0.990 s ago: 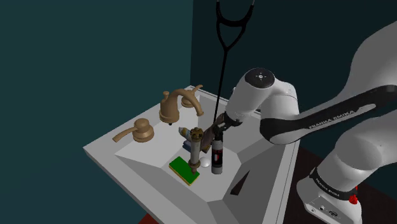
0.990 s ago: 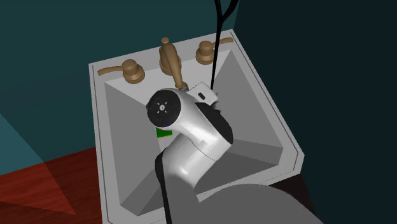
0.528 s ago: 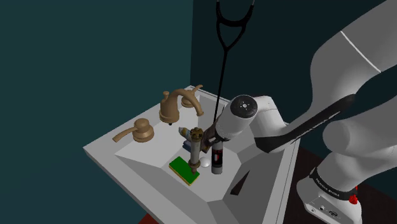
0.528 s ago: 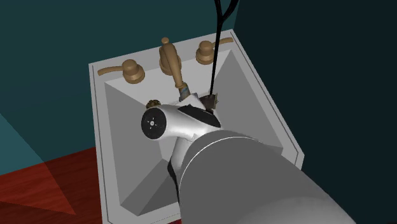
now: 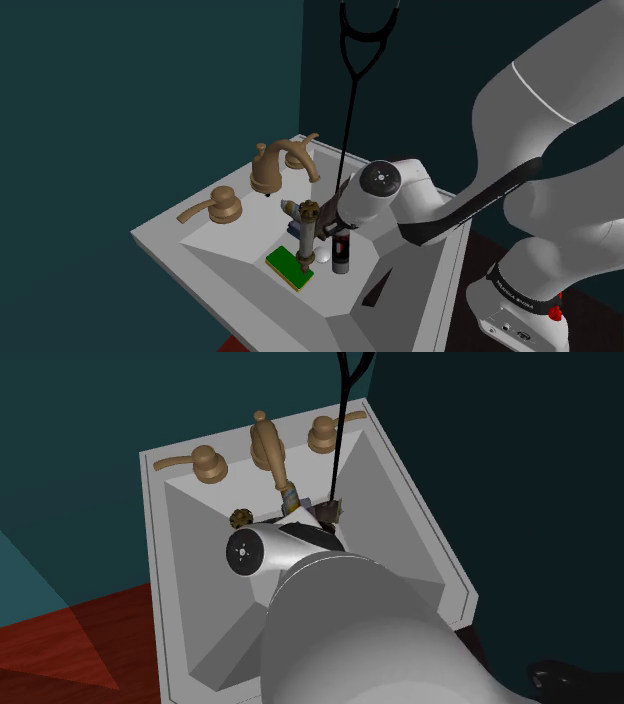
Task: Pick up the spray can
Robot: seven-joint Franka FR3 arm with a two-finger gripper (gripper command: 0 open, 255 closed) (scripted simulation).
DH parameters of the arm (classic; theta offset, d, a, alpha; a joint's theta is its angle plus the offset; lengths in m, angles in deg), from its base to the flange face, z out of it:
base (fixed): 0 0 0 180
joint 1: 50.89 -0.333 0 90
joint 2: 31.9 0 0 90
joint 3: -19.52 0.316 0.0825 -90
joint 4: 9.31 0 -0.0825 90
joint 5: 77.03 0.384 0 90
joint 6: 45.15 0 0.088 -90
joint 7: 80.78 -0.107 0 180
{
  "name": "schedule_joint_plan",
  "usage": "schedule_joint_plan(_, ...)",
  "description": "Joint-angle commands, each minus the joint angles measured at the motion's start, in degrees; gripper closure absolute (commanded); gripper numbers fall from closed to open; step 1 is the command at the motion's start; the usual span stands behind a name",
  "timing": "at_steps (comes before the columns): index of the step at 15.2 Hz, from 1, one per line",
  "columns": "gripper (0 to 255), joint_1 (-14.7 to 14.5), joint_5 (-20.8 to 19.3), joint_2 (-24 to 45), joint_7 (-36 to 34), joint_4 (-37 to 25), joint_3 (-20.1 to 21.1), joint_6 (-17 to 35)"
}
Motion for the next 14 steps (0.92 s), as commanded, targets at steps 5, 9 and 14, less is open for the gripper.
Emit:
schedule_joint_plan(5,255,-0.6,-0.3,0.2,-0.1,0.0,-1.2,-0.3)
schedule_joint_plan(9,255,-2.1,-0.6,0.8,-0.1,-0.2,-2.7,-1.1)
schedule_joint_plan(14,255,-22.8,1.6,2.1,3.3,0.0,-23.0,-5.4)
